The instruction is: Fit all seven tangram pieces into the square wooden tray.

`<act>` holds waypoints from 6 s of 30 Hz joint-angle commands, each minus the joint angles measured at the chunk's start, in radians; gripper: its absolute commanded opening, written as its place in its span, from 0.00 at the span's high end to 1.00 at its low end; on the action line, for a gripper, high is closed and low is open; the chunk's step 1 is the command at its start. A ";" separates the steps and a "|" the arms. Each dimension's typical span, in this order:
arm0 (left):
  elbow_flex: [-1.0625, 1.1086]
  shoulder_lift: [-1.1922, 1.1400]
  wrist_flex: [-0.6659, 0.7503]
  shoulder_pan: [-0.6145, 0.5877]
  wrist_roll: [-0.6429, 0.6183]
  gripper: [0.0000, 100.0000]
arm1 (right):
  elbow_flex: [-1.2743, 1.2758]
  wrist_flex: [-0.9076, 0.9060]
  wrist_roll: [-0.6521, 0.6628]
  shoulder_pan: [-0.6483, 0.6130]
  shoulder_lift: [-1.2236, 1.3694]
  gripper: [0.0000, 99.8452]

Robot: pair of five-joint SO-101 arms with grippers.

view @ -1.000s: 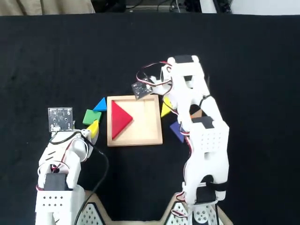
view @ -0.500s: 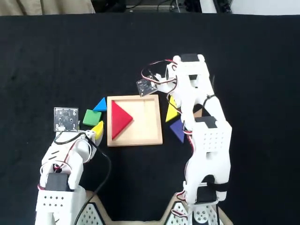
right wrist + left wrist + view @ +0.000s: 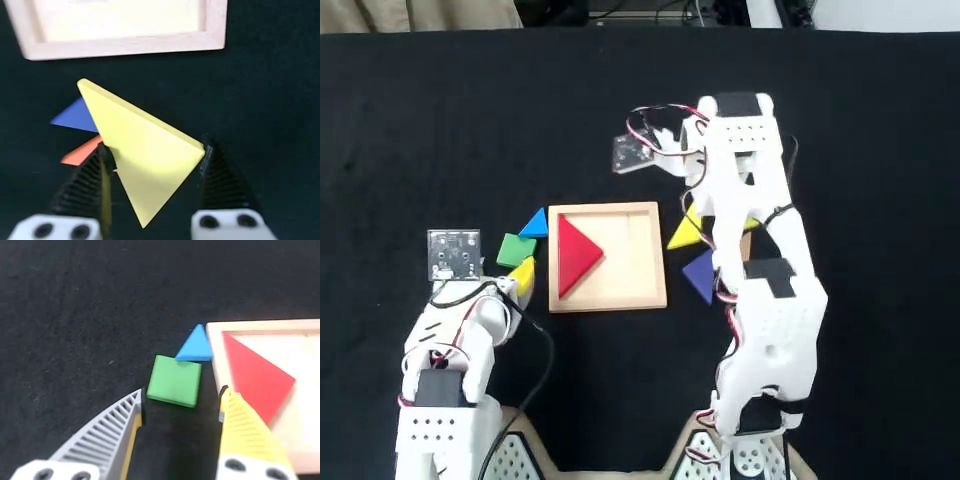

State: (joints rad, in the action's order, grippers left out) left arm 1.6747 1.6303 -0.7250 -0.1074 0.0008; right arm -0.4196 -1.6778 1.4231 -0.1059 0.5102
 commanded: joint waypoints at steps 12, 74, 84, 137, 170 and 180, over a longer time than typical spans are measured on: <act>-0.045 0.009 0.060 -0.197 -0.143 0.79 | -0.050 -0.075 -0.506 -0.324 -0.125 0.93; -0.366 -0.003 -0.526 0.073 0.333 0.87 | 1.006 0.479 -1.171 0.104 -1.056 0.99; -0.518 -0.385 -0.578 0.526 0.407 0.96 | 1.265 0.769 -1.178 0.209 -1.056 0.99; -0.582 -1.292 -0.365 1.124 0.427 0.96 | 0.582 0.686 -1.289 0.635 -0.214 0.99; -0.842 -0.982 -0.680 1.210 0.247 0.97 | 0.581 0.664 -1.284 0.643 -0.219 0.99; -0.848 -1.266 -0.497 1.463 0.129 0.97 | 0.552 0.692 -1.292 0.720 -0.211 0.99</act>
State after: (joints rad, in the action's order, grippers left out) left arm 0.8800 0.4227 -1.2620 1.2566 0.1711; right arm 0.1987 -1.0088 0.1389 0.5723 0.3076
